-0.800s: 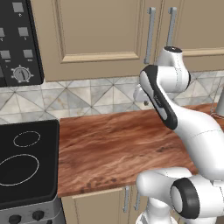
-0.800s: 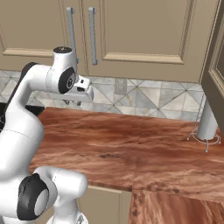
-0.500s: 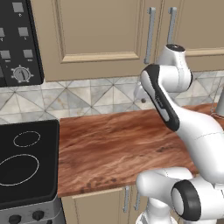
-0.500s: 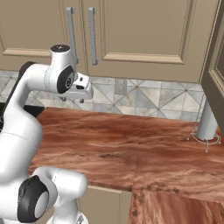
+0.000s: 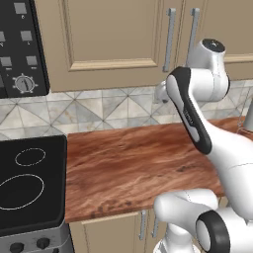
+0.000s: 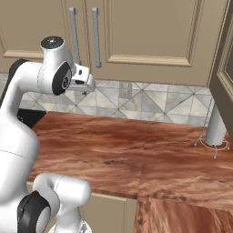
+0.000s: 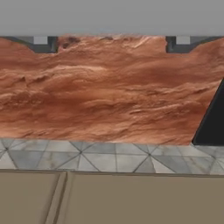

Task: Open the cabinet and move the ladle to the pot. Then close the cabinet.

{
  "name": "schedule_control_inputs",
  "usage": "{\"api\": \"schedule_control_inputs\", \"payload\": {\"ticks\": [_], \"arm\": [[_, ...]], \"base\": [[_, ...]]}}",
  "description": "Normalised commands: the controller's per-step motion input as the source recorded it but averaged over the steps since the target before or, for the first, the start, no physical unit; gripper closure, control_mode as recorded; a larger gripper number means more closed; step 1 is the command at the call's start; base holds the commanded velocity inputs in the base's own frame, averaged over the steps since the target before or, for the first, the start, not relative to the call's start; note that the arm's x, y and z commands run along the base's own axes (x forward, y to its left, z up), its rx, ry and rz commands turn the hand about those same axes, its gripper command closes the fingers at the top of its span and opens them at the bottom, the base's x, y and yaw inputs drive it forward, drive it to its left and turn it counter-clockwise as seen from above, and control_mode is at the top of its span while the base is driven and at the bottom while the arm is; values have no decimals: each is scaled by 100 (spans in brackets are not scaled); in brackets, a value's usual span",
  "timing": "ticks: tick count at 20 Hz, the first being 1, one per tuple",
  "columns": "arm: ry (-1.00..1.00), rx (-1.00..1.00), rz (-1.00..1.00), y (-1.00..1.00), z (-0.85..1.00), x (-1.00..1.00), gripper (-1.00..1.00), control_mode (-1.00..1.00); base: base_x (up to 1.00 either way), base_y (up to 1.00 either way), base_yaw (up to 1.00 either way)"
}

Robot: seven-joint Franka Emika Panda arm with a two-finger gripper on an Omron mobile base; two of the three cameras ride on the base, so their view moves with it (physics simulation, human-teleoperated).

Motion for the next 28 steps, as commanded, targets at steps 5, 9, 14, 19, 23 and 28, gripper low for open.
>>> {"api": "schedule_control_inputs", "payload": {"ticks": [5, 9, 14, 19, 23, 28], "arm": [[-16, 0, 0, -19, 42, -13, -100, -100], [-16, 0, 0, -16, 45, -3, -100, -100], [-13, 0, -2, -26, 46, 0, -100, -100], [-9, 0, -6, -38, 35, -1, -100, -100], [-8, 0, -7, 0, 31, -10, -100, -100], [-7, 0, -5, 33, 31, -3, -100, -100]], "base": [[0, 0, 0], [0, 0, 0], [0, 0, 0], [0, 0, 0], [0, 0, 0], [0, 0, 0]]}}
